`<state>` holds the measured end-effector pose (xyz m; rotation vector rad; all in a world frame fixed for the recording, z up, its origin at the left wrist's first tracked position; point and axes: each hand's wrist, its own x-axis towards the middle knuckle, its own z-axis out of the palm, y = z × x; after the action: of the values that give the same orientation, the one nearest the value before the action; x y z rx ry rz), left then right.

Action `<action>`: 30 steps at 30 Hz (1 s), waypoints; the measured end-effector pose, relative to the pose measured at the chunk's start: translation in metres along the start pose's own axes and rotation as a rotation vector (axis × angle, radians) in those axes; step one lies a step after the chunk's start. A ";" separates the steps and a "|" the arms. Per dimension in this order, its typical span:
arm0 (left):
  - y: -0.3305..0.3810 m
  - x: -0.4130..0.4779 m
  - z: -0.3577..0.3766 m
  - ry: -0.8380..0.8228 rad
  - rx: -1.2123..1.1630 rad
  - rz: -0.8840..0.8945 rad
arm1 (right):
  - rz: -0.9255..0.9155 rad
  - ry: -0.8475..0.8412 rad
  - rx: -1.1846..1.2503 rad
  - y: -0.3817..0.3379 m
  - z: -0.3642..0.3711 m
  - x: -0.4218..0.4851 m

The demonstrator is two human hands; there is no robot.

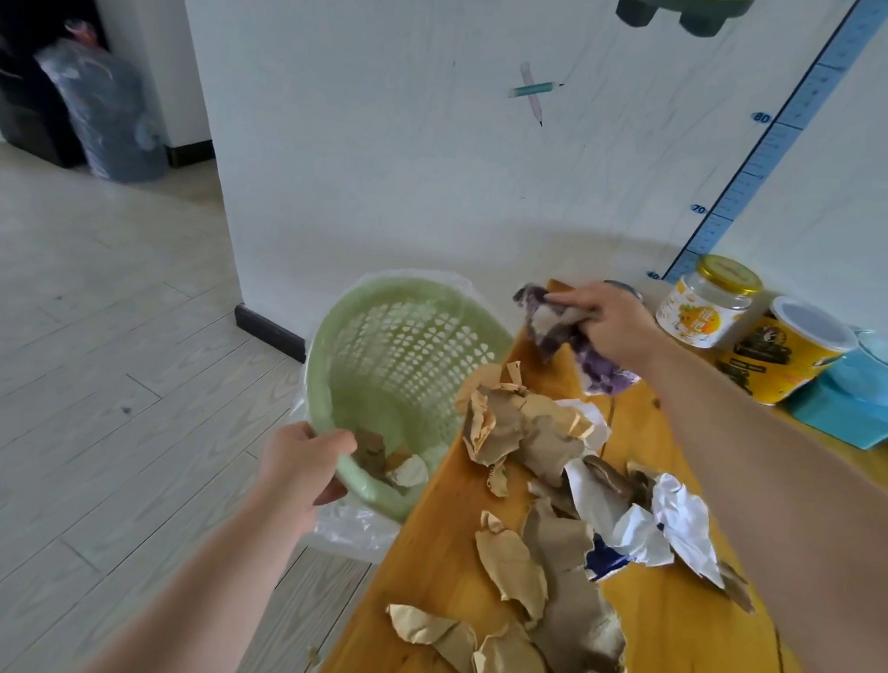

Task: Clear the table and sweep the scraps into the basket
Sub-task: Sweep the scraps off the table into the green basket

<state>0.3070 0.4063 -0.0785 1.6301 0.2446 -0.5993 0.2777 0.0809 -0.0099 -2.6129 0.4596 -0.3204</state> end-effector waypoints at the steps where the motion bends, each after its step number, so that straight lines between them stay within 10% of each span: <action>1: 0.000 0.001 -0.001 0.004 0.005 0.008 | 0.011 0.019 0.003 0.007 -0.008 -0.003; 11: 0.005 -0.001 -0.006 0.049 -0.019 0.046 | 0.274 -0.064 -0.020 0.059 -0.034 -0.103; 30: 0.005 0.004 -0.004 0.060 0.028 0.084 | 0.065 -0.252 -0.042 -0.049 0.042 -0.041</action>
<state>0.3141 0.4082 -0.0759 1.6786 0.2113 -0.4918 0.2655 0.1542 -0.0286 -2.6245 0.4666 0.0408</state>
